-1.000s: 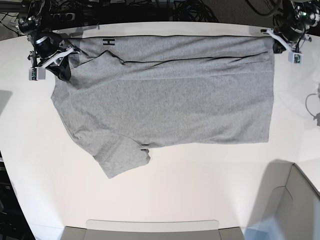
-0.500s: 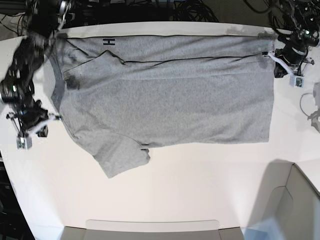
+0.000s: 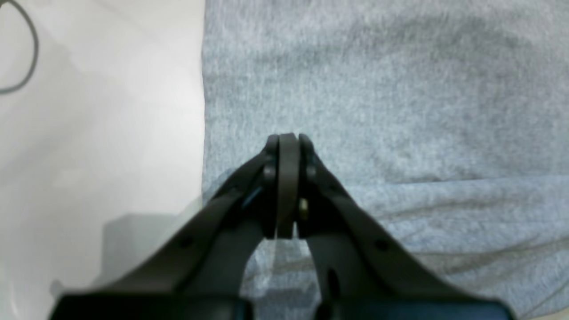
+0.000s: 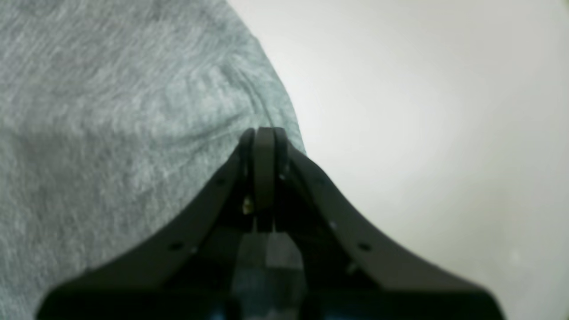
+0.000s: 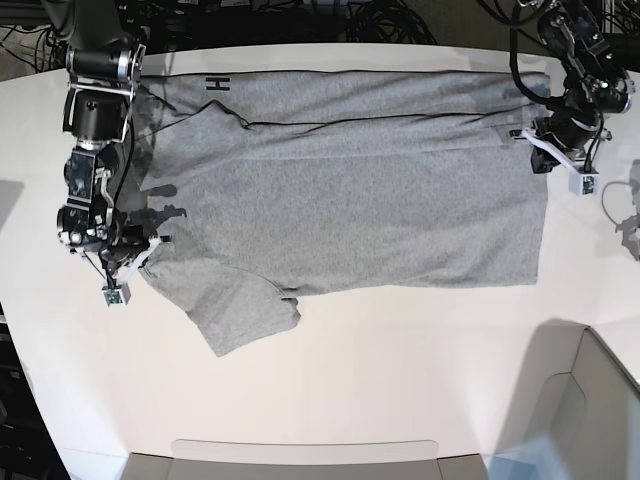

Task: Fold the T-shirt properly
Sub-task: 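Move the right gripper to the sleeve and grasp the hem corner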

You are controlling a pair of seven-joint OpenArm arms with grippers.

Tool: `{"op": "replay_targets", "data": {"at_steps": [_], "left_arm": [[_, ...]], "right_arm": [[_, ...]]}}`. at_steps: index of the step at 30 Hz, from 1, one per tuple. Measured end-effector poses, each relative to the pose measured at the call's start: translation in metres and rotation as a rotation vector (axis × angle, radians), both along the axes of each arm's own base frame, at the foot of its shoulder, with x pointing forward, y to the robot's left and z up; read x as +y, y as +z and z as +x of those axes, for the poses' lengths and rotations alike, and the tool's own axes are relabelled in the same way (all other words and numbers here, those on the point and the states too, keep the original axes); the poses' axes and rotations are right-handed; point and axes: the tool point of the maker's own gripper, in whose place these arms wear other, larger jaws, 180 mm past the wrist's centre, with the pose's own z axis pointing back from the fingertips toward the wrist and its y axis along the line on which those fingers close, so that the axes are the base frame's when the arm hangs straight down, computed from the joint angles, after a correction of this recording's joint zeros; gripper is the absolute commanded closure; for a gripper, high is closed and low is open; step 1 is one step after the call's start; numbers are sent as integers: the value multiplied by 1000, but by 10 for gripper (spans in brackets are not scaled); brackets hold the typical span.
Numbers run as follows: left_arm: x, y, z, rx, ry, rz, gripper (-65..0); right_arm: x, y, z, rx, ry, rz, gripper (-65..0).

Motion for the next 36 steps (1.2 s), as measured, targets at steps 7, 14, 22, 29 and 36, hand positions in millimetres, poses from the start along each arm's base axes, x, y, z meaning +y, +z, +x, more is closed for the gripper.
{"op": "replay_targets", "data": {"at_steps": [7, 14, 22, 29, 36], "left_arm": [[1, 1, 1, -4, 3, 1, 0], [1, 1, 1, -4, 3, 1, 0], [2, 1, 0, -1, 4, 4, 0], [2, 1, 0, -1, 4, 4, 0], [2, 0, 0, 0, 4, 4, 0]], "right_arm": [[10, 4, -77, 120, 187, -121, 0], [12, 36, -78, 104, 194, -182, -19], [13, 101, 1, -97, 173, -171, -284], [9, 74, 70, -138, 113, 34, -285], [16, 22, 74, -103, 53, 180, -285]]}}
